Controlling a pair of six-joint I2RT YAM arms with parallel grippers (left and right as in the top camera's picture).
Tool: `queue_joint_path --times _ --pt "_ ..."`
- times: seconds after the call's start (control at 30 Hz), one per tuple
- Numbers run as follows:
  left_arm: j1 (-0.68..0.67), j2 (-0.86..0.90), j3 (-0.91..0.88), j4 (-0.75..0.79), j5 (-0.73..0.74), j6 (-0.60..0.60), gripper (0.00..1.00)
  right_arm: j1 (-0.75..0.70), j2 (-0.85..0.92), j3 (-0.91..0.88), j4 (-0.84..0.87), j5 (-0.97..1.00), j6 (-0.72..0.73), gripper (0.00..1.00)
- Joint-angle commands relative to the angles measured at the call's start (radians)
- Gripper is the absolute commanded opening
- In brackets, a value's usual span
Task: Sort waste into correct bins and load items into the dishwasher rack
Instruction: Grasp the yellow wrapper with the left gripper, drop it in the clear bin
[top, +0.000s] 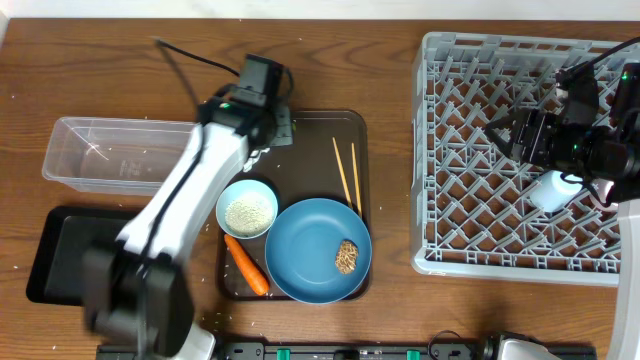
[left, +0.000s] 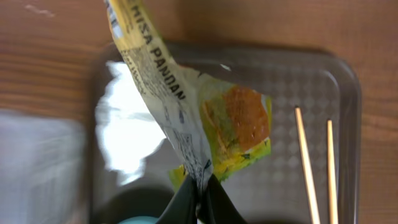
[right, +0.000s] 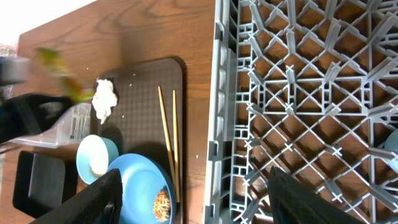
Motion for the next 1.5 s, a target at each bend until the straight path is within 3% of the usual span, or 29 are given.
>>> queue_joint_path --times 0.0,0.07,0.2,0.33,0.5,0.53,0.57,0.6,0.83,1.03,1.47 --pt "0.036 -0.087 0.020 -0.070 -0.211 -0.068 0.06 0.010 0.002 -0.008 0.010 0.000 -0.013 0.68" --pt "0.083 -0.108 0.020 -0.141 -0.267 -0.183 0.06 0.010 0.002 -0.008 0.015 0.000 -0.013 0.68" --pt "0.208 -0.090 0.009 -0.220 -0.224 -0.364 0.06 0.010 0.002 -0.008 0.021 0.000 -0.013 0.68" --pt "0.311 -0.051 -0.016 -0.221 -0.172 -0.460 0.06 0.010 0.002 -0.008 0.023 0.000 -0.010 0.68" --pt "0.381 -0.002 -0.016 -0.218 -0.103 -0.494 0.07 0.010 0.002 -0.008 0.023 0.000 -0.010 0.68" --pt "0.386 0.005 -0.016 -0.219 -0.075 -0.494 0.14 0.010 0.002 -0.008 0.023 0.000 -0.010 0.69" --pt "0.386 0.006 -0.016 -0.220 -0.062 -0.492 0.31 0.010 0.002 -0.008 0.024 0.000 -0.010 0.70" --pt "0.383 0.006 -0.016 -0.217 -0.045 -0.473 0.38 0.010 0.002 -0.008 0.024 0.000 -0.010 0.70" --pt "0.271 -0.001 0.003 -0.140 -0.020 -0.150 0.53 0.010 0.002 -0.008 0.025 0.000 -0.010 0.73" --pt "0.111 0.072 -0.004 -0.056 -0.023 0.101 0.54 0.010 0.002 -0.008 0.027 0.000 -0.010 0.73" --pt "0.072 0.338 -0.005 0.115 -0.024 0.177 0.68 0.010 0.002 -0.008 0.024 0.000 -0.010 0.73"
